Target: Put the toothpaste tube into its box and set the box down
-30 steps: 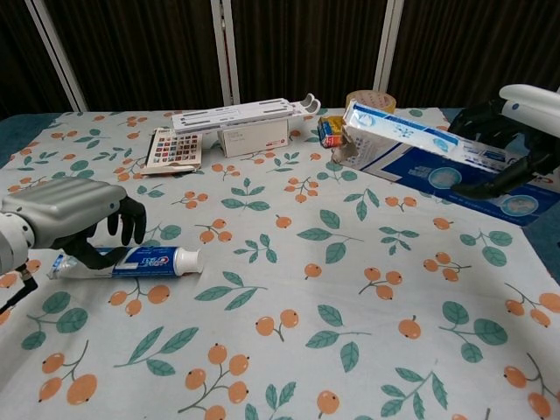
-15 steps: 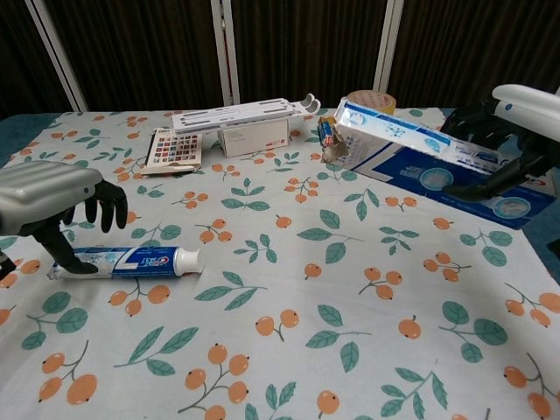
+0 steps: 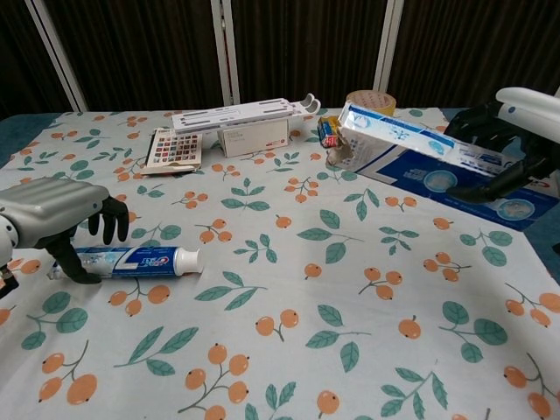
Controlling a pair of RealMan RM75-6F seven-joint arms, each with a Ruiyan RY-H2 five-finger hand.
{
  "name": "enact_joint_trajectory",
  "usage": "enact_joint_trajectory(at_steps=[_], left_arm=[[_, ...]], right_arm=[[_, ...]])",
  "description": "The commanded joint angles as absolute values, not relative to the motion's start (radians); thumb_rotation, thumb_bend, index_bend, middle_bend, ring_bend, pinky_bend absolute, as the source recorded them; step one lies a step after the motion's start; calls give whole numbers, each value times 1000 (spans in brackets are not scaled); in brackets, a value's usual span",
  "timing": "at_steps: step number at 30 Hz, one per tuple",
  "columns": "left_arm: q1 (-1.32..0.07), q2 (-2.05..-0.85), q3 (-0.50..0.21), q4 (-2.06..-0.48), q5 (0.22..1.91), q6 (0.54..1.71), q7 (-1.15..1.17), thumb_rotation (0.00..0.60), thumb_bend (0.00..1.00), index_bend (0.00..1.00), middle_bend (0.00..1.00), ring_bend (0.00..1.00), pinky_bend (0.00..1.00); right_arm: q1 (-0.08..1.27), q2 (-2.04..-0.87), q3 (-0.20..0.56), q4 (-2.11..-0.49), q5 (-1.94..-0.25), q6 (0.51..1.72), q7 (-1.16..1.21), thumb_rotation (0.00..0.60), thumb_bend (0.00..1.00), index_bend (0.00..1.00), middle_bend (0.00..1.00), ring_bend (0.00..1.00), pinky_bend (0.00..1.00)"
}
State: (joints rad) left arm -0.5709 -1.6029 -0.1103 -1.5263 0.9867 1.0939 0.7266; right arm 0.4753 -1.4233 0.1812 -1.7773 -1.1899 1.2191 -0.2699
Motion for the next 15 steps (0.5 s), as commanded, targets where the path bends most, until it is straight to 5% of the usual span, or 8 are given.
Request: enact_joint_trajectory(at_steps=[1, 7, 15], left_arm=[[-574, -1617, -105, -1509, 973, 1086, 724, 600, 196, 455, 488, 437, 500], [-575, -1633, -96, -1484, 1020, 1111, 707, 600, 474, 668, 717, 646, 683], [-595, -1591, -120, -1507, 1109, 1148, 675, 600, 516, 695, 742, 667, 699]], right_arm=[[474, -1423, 180, -1778, -1191, 1220, -269, 600, 352, 473, 503, 454, 390], [469, -1413, 182, -1783, -1195, 1226, -265, 600, 351, 473, 503, 454, 390], [451, -1390, 183, -1804, -1208, 1244, -233, 600, 355, 473, 503, 454, 390]])
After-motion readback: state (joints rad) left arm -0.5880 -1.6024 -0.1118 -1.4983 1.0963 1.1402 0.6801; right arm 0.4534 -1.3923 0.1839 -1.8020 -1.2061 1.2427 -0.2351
